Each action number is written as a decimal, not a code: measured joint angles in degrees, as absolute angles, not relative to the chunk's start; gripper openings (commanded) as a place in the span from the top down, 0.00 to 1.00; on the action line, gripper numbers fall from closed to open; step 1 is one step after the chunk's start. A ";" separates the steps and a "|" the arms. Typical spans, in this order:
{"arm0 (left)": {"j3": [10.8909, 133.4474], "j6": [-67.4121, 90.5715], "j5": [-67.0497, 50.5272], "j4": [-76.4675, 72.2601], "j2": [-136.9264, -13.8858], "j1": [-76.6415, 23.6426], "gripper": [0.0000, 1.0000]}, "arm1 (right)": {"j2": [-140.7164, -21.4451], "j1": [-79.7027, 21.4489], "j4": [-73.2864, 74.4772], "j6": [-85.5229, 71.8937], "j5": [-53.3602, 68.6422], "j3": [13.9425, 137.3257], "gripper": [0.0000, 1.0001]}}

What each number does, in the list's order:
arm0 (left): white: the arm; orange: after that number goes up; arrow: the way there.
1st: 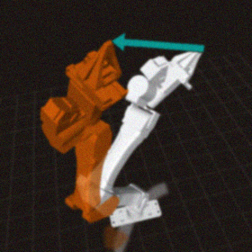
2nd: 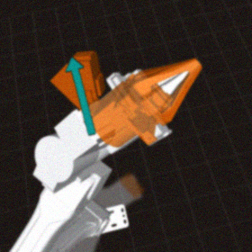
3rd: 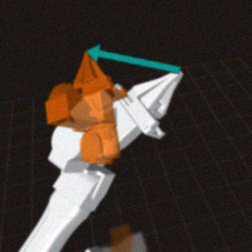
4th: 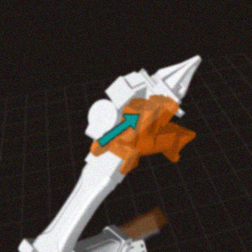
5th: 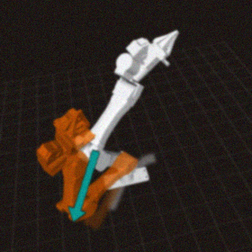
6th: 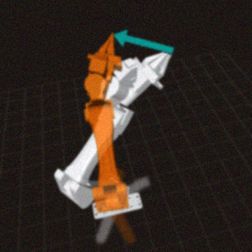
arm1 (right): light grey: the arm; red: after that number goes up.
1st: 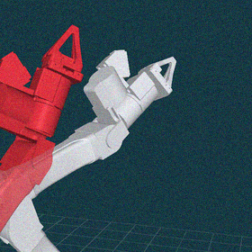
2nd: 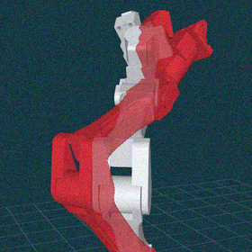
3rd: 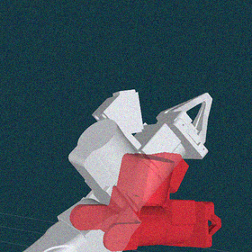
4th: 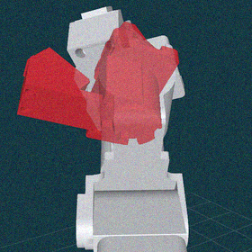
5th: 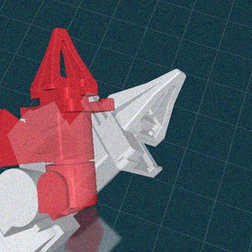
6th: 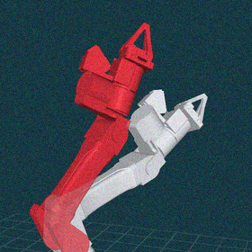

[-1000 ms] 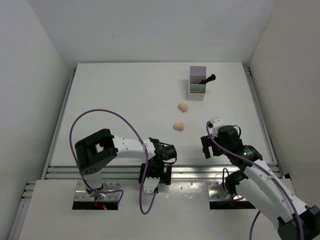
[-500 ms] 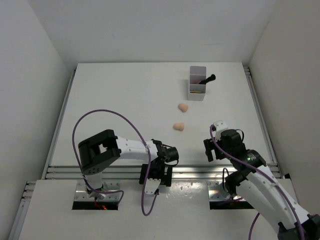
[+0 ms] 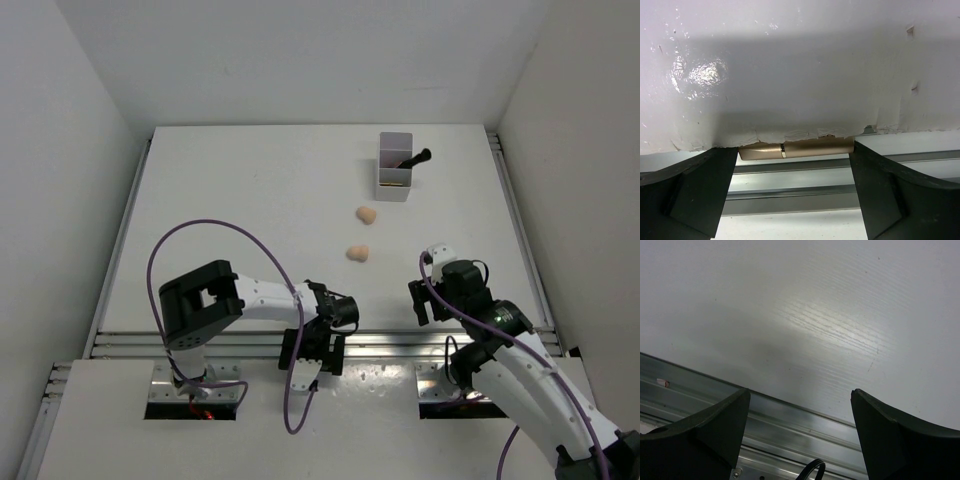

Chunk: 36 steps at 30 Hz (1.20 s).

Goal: Organize the makeup

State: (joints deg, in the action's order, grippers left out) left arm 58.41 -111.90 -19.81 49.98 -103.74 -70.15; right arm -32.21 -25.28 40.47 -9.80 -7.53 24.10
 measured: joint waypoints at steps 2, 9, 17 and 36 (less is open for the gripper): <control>58.70 -111.28 -19.90 50.17 -104.05 -70.17 0.05 | -32.18 -25.28 40.60 -9.63 -7.55 24.05 0.18; 58.76 -107.61 -20.86 49.82 -104.27 -70.22 0.23 | -31.33 -25.28 40.80 -9.21 -7.57 23.94 0.18; 58.76 -104.73 -21.61 49.06 -104.27 -70.22 0.48 | -31.22 -25.28 40.82 -8.99 -7.94 23.94 0.18; 59.07 -101.75 -21.39 48.58 -104.12 -70.24 0.72 | -30.44 -25.28 40.82 -8.19 -8.78 23.94 0.18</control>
State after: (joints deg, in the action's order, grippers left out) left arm 59.07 -101.75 -21.39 48.58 -104.12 -70.24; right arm -30.44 -25.28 40.82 -8.19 -8.78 23.94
